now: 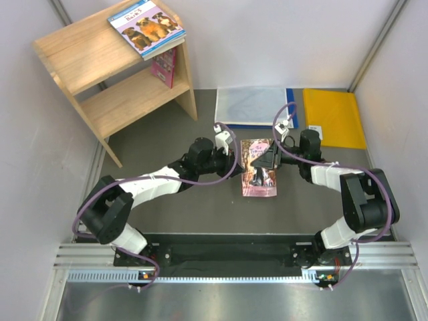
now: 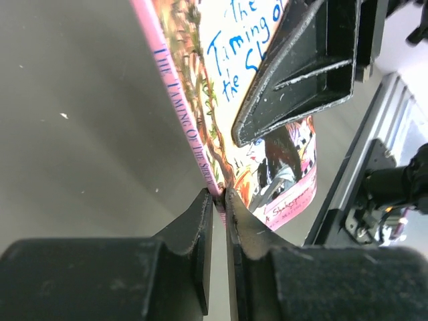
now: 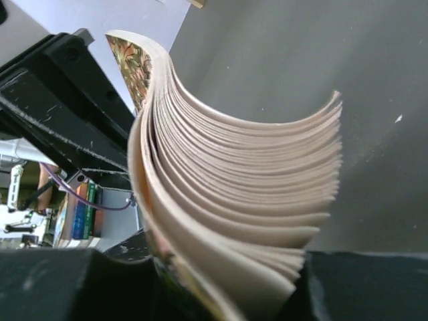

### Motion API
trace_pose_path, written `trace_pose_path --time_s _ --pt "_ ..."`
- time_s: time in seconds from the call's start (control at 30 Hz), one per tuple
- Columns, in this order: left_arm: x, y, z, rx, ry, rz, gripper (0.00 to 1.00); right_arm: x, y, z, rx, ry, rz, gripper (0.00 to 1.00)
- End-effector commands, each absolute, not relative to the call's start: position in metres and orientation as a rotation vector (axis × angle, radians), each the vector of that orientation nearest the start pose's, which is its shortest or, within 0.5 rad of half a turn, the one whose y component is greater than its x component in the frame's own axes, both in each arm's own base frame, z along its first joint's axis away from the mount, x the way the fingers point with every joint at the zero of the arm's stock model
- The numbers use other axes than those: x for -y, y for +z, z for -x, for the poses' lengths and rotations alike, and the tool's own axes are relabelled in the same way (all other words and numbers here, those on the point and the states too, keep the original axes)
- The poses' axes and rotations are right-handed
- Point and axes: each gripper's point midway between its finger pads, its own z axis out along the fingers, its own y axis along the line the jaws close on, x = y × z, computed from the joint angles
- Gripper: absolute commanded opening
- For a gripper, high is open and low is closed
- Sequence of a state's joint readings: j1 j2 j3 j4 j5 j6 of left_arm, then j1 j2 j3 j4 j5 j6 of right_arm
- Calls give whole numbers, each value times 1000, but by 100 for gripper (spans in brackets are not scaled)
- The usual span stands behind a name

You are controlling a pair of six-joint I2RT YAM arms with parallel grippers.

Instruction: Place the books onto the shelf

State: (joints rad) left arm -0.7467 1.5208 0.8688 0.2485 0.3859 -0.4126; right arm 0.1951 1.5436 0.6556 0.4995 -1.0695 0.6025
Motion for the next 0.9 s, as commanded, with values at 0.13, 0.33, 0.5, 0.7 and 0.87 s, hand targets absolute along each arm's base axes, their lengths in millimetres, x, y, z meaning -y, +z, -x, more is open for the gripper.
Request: trace_pose_path --time_s 0.13,0.33,0.5,0.7,0.87 --pt "394 203 -249 -1804 -1389 -630 31 -230 167 -296 -1882 1527 408 7" --pt "400 215 -244 -1775 -1397 -650 24 -232 170 -295 -1858 1549 403 6" --pt "408 221 -239 -1753 -1449 -658 34 -234 179 -290 -1802 1622 405 6" --pt "420 234 -223 -1678 -1559 -708 35 -236 200 -277 -1682 1732 436 6" --pt "423 242 -212 -1635 -1611 -744 18 -236 207 -271 -1621 1823 423 6"
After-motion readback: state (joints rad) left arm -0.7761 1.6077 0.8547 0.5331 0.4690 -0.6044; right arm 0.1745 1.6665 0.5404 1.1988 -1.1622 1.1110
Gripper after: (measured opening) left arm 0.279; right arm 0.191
